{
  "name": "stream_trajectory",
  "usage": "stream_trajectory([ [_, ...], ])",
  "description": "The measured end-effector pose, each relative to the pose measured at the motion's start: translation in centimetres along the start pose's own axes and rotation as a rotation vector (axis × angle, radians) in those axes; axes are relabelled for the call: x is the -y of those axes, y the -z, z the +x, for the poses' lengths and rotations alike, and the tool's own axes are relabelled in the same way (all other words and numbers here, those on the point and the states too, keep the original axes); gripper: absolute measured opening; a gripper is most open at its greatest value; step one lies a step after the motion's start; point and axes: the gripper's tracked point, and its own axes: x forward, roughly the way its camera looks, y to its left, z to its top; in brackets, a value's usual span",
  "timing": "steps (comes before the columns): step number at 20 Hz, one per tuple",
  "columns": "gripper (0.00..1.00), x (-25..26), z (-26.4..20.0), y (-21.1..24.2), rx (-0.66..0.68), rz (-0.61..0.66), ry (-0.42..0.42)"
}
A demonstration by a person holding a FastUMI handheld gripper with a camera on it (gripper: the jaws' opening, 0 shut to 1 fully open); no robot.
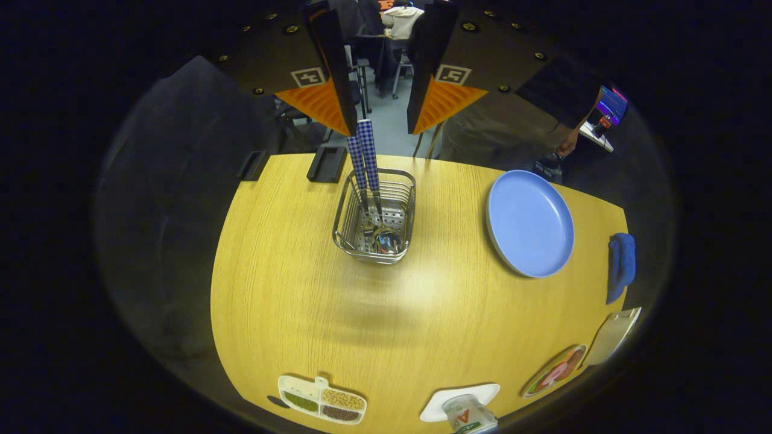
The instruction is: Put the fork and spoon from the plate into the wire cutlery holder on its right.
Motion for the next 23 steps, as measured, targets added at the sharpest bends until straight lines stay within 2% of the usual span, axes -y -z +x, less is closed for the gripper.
stream_trajectory([
  [2, 0.51, -1.9, -0.7, -0.1, 0.128, -0.024, -0.003],
  [5, 0.51, -7.4, -2.6, -0.4, 0.327, -0.038, -0.070],
  [7, 0.51, -9.9, -3.7, -1.8, 0.512, -0.058, -0.069],
  [9, 0.51, -12.6, -5.5, -3.1, 0.725, -0.001, -0.082],
  [11, 0.51, -15.4, -7.6, -3.5, 0.883, 0.032, -0.123],
  [16, 0.51, -18.6, -16.5, -4.3, 1.414, 0.037, -0.030],
  [18, 0.61, -19.0, -19.1, -3.0, 1.586, -0.001, 0.062],
  [20, 0.61, -18.8, -20.4, -1.3, 1.666, -0.005, 0.110],
  [21, 0.72, -18.8, -21.0, -0.3, 1.690, 0.010, 0.122],
  [22, 0.74, -18.9, -22.1, 0.0, 1.737, 0.021, 0.126],
  [23, 0.82, -18.7, -22.5, 0.0, 1.760, 0.033, 0.138],
])
